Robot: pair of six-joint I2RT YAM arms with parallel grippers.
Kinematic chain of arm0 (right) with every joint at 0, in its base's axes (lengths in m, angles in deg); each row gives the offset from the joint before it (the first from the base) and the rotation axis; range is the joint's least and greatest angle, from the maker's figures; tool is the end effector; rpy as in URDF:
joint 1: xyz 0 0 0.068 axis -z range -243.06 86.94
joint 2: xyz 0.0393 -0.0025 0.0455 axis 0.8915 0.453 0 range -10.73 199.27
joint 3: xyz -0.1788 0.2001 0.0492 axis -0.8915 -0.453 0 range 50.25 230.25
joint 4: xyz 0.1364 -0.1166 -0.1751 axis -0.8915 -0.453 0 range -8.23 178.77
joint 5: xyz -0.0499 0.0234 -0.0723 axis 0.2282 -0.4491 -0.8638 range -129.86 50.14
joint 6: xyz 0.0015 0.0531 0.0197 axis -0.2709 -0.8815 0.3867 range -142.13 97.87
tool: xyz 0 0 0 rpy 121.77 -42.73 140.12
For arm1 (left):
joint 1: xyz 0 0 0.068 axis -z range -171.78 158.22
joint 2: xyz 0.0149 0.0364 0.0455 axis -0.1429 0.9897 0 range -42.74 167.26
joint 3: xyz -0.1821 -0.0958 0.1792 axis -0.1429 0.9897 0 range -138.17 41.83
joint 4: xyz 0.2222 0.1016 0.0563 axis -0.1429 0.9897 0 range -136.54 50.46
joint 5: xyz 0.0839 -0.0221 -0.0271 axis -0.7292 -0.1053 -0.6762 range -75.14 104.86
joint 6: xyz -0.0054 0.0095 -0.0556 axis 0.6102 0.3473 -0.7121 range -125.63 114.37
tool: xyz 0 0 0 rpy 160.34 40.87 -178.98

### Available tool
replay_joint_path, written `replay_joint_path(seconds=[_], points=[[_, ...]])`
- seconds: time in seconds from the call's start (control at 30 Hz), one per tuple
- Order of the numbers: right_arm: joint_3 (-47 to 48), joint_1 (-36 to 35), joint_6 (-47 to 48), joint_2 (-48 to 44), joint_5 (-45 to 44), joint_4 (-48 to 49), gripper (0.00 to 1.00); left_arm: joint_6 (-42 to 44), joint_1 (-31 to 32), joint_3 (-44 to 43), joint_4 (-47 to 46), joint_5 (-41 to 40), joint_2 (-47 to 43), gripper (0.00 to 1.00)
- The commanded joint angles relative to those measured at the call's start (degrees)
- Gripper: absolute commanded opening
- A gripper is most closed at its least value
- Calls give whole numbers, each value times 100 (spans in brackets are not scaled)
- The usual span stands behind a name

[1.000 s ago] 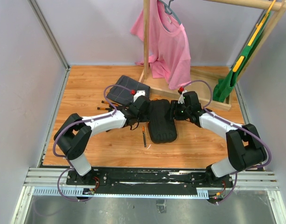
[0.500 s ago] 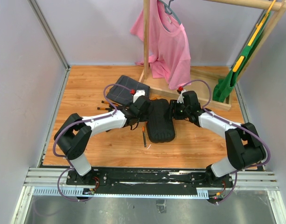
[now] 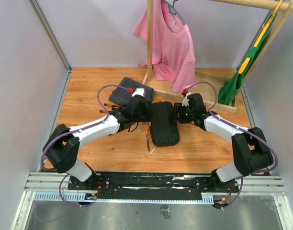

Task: Sort the tools into containers
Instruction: Move the storage box to the center of the board.

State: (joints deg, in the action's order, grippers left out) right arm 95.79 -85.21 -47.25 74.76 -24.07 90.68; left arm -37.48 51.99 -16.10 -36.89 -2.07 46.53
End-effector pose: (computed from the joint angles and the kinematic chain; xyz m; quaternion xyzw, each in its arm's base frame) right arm 0.2785 0.1251 0.2037 -0.0370 0.8917 0.2870 0.3481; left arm 0.2475 -0.2211 0.2339 0.0327 0.9015 -0.1456 0.4062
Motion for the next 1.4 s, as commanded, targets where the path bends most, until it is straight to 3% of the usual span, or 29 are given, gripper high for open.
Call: replay_joint_path(seconds=[0.0, 0.13, 0.33, 0.63, 0.9, 1.37], points=[[-179, 27, 374, -115, -331, -932, 57, -73, -147, 301, -681, 412, -598, 66], [-173, 15, 412, -435, -270, -925, 66, -189, -342, 771, -873, 584, -1024, 72], [-97, -30, 449, -849, -126, -898, 82, -511, -722, 1778, -1501, 918, -1881, 99], [363, -614, 512, -622, -879, -1256, 99, -846, -868, 2645, -2532, 1342, -2422, 99], [731, -900, 501, -231, -1070, -1385, 99, -954, -923, 3032, -3037, 1624, -2512, 99], [1004, -990, 449, 272, -692, -1277, 99, -989, -932, 3161, -3131, 1813, -2452, 99]])
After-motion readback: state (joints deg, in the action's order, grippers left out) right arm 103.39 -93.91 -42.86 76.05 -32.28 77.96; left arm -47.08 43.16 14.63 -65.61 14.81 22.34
